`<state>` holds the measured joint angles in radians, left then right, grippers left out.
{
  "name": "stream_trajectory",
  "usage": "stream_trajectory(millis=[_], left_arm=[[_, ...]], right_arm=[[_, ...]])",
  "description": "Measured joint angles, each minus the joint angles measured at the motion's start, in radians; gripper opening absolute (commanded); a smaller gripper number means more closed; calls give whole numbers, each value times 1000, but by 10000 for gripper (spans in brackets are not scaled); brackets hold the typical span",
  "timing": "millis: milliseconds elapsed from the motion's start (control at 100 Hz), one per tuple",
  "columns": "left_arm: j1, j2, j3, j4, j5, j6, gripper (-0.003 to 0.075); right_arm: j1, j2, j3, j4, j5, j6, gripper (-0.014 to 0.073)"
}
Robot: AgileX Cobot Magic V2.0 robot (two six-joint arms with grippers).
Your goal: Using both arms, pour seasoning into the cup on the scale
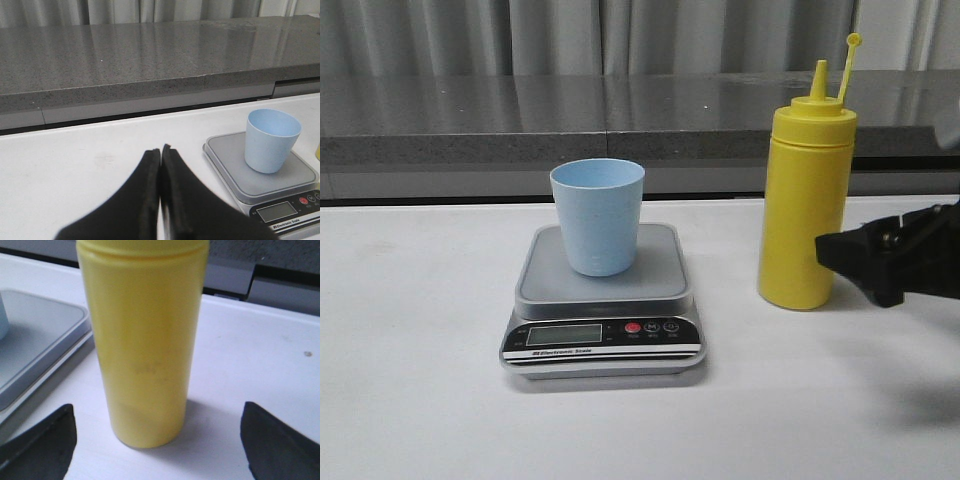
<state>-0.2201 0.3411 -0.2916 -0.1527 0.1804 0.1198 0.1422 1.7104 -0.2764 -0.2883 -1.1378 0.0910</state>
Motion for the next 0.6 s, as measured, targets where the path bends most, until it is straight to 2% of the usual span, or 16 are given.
stream_trajectory(millis=[190, 600], left_arm=[[0, 0, 0, 0, 0, 0, -20], [0, 0, 0, 0, 0, 0, -20]], right_arm=[[0, -203, 47, 51, 58, 0, 656], [0, -746, 63, 193, 541, 0, 656]])
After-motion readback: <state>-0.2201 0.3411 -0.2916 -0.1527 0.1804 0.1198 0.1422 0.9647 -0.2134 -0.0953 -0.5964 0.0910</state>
